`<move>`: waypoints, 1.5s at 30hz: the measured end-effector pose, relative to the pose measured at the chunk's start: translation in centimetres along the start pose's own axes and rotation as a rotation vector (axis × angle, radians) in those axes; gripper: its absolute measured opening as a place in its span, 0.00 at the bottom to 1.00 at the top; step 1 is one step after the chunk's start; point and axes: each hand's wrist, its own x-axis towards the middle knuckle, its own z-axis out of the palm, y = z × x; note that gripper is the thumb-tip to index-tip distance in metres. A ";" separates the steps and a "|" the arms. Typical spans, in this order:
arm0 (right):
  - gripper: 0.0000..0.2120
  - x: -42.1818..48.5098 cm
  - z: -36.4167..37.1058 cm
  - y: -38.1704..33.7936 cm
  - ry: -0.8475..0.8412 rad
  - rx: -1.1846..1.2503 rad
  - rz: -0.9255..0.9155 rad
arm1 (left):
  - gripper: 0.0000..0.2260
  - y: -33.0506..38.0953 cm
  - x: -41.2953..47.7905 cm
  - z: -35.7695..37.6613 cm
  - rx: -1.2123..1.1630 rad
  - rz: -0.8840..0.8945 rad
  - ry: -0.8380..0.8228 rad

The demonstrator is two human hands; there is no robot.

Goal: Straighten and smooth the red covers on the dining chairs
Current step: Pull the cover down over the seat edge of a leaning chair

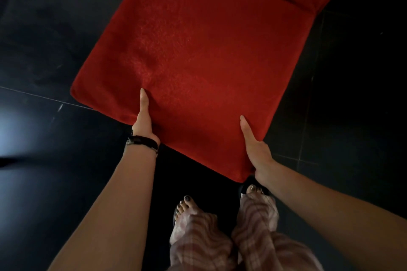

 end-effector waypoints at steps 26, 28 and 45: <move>0.41 -14.7 -4.2 -3.3 0.068 0.026 0.179 | 0.53 3.8 -16.3 -0.6 0.015 -0.058 0.028; 0.40 -15.5 -4.8 -4.0 0.063 0.014 0.194 | 0.53 4.3 -17.4 -0.4 0.018 -0.064 0.008; 0.53 -24.9 -7.3 -6.6 0.010 0.074 0.258 | 0.55 7.4 -27.7 -0.7 0.105 -0.097 0.137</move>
